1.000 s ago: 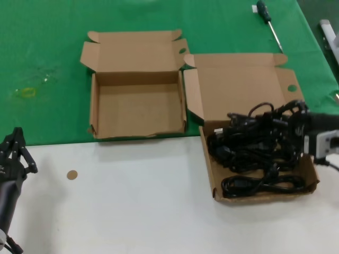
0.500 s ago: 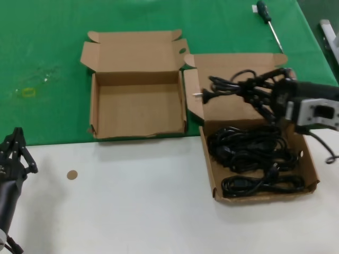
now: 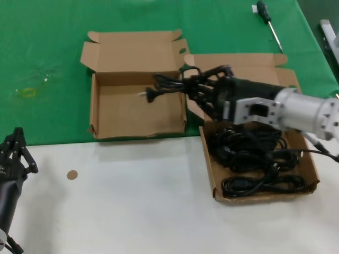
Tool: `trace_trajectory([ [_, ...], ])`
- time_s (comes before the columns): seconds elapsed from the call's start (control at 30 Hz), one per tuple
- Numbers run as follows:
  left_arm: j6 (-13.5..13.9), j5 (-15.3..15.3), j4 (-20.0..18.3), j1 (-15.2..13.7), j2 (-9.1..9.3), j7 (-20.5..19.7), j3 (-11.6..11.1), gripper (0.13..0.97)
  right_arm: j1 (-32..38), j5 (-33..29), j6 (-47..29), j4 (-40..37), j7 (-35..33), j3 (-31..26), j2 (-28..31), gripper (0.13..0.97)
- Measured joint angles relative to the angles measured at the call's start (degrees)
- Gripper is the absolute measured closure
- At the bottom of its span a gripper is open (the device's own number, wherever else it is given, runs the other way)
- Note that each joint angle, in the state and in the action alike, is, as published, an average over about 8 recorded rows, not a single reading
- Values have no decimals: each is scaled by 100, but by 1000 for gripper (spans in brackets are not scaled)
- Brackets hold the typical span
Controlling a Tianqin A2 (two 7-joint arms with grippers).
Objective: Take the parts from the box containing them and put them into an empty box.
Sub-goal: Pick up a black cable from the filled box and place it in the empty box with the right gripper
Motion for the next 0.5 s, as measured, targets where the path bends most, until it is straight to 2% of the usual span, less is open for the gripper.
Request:
trace_trajectory([
  [0.5,0,0,0,0,0,0,0,945,721,-379,202,-1011,-403,-586,-1133,877],
])
